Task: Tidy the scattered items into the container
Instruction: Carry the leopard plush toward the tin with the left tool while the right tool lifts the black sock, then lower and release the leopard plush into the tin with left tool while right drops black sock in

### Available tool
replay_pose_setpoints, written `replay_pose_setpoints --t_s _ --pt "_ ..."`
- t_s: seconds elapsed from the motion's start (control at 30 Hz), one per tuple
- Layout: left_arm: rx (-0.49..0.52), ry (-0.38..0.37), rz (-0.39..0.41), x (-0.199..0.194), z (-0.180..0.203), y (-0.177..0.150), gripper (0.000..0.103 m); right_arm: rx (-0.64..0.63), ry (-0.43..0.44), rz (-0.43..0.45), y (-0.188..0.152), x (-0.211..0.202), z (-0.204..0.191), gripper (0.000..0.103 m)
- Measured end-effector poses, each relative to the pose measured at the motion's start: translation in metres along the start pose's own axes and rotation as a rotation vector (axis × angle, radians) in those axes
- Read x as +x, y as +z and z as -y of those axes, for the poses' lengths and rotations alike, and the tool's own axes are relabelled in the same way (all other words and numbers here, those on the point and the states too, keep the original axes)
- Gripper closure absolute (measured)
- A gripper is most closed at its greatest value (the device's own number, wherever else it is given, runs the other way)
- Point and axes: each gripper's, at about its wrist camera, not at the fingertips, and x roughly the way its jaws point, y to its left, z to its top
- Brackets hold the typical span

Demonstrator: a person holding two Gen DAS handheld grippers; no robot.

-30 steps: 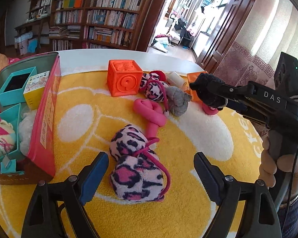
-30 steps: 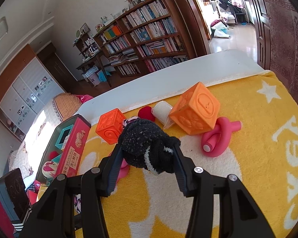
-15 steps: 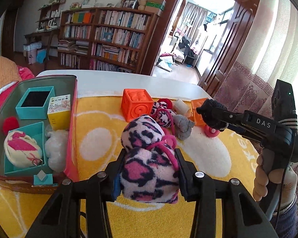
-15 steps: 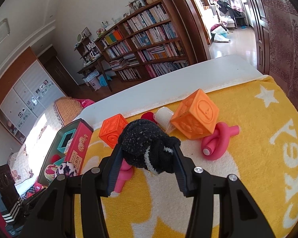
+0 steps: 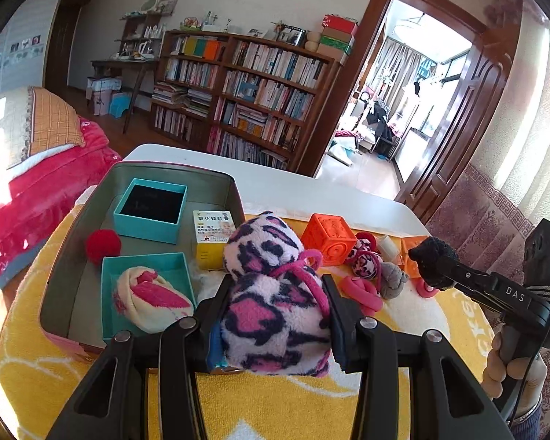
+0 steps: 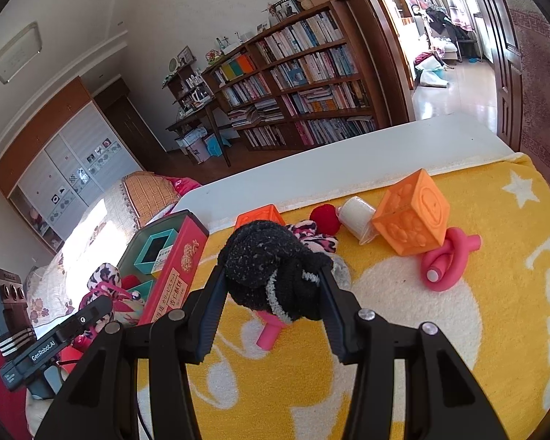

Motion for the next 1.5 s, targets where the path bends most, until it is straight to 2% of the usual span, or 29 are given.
replay_pose_setpoints --t_s 0.4,0.87,1.17,1.3,1.5 --pt "-0.018 0.081 0.061 -0.024 -0.042 0.022 0.056 -0.071 0.082 0.05 0.003 -0.009 -0.07 0.05" --pt "-0.032 0.077 0.111 -0.042 -0.062 0.046 0.056 -0.114 0.211 0.046 0.005 0.028 -0.152 0.05" --pt "-0.046 0.11 0.146 -0.043 -0.076 0.071 0.056 -0.1 0.208 0.062 0.004 0.051 -0.177 0.05" --pt "-0.062 0.117 0.16 -0.041 -0.082 0.071 0.056 -0.127 0.186 0.064 -0.004 0.056 -0.18 0.05" --pt "-0.082 0.125 0.117 -0.028 -0.096 0.063 0.056 -0.128 0.18 0.037 -0.01 0.066 -0.178 0.05"
